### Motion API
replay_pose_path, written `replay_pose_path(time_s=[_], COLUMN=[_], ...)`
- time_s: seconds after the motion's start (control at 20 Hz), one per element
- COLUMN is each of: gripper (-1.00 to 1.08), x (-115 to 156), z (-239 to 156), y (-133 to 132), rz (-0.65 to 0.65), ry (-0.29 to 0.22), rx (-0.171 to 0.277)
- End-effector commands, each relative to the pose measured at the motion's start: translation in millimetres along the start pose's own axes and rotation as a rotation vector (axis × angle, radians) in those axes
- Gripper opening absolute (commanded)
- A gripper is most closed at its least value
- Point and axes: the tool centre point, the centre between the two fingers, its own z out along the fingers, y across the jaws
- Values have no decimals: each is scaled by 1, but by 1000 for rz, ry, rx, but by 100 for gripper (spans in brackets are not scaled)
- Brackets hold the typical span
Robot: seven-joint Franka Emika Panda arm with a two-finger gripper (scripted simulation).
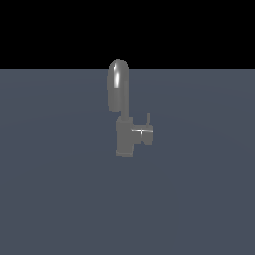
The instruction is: Turn on the faucet by rotating a designated handle.
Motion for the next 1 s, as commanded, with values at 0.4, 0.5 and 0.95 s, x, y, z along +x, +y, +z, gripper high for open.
replay_pose_path(time_s=[0.4, 0.5, 0.95], gripper=[-100, -100, -100], x=[9, 13, 49], z=[1, 2, 10], y=[0, 0, 2], rz=[23, 36, 134], ry=[-20, -32, -118], rx=[23, 36, 134])
